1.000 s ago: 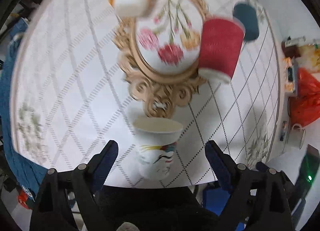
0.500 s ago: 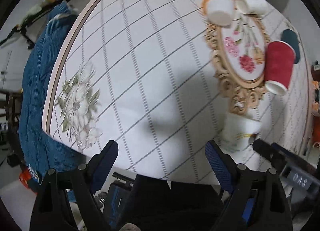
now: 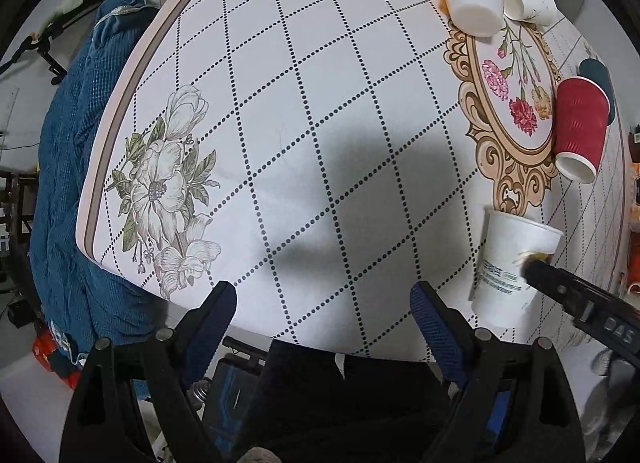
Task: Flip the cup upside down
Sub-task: 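Rotate the held cup with the right tool until its opening faces down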
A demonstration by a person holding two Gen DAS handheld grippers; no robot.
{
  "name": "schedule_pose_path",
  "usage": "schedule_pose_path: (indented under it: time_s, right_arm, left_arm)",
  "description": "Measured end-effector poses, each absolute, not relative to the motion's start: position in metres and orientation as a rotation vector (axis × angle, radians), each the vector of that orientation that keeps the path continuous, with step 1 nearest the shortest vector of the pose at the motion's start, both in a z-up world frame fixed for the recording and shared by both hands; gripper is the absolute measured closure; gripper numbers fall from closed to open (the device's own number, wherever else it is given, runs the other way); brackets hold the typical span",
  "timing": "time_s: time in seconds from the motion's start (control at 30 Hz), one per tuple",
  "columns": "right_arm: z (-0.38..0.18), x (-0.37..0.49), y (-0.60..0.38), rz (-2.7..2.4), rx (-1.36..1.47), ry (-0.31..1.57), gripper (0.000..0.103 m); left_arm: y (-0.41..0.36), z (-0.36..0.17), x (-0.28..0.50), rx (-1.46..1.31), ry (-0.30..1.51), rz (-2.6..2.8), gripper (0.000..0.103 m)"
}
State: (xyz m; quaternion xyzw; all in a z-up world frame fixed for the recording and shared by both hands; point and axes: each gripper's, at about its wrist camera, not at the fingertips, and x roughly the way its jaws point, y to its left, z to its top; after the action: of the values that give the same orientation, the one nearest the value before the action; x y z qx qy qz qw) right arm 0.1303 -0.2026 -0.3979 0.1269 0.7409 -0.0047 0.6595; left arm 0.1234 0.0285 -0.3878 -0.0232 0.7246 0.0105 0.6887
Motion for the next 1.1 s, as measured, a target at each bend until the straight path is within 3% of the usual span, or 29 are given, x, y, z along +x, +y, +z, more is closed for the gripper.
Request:
schedule_pose_path:
  time_s: [0.17,0.27,0.37,0.53,0.63,0.83,1.1]
  right_arm:
    - [-0.366,0.131,-0.189,0.064,-0.017,1.659,0.023]
    - [-0.342,0.123,-0.154,0.216,-0.479,1.539,0.013]
    - [-0.340,0.093,-0.116,0.420,-1.049,1.334,0.012]
    - [-0.385,0.021,-0.094,0.765,-1.949,0.858,0.012]
    - [-0.411,-0.008,-0.102,0.952,-2.269,0.651,0.012]
    - [-0.440,-0.026,-0.126,1.195,-2.599,0.357,0.012]
    - [-0.458,-0.022,-0.137,1.344,-2.766,0.107,0.012]
  left_arm:
    - [0.034,-0.390,0.126,-0.038,1.585,0.026,0.014]
    - [0.034,-0.389,0.129,-0.020,1.520,0.024,0.014]
    - [0.036,-0.394,0.128,-0.013,1.497,0.032,0.014]
    - [0.039,-0.413,0.125,-0.054,1.534,0.023,0.014]
    - [0.042,-0.424,0.123,-0.069,1.554,0.030,0.014]
    - [0.049,-0.439,0.118,-0.088,1.577,0.033,0.014]
    - [0.047,-0.457,0.108,-0.090,1.601,0.040,0.014]
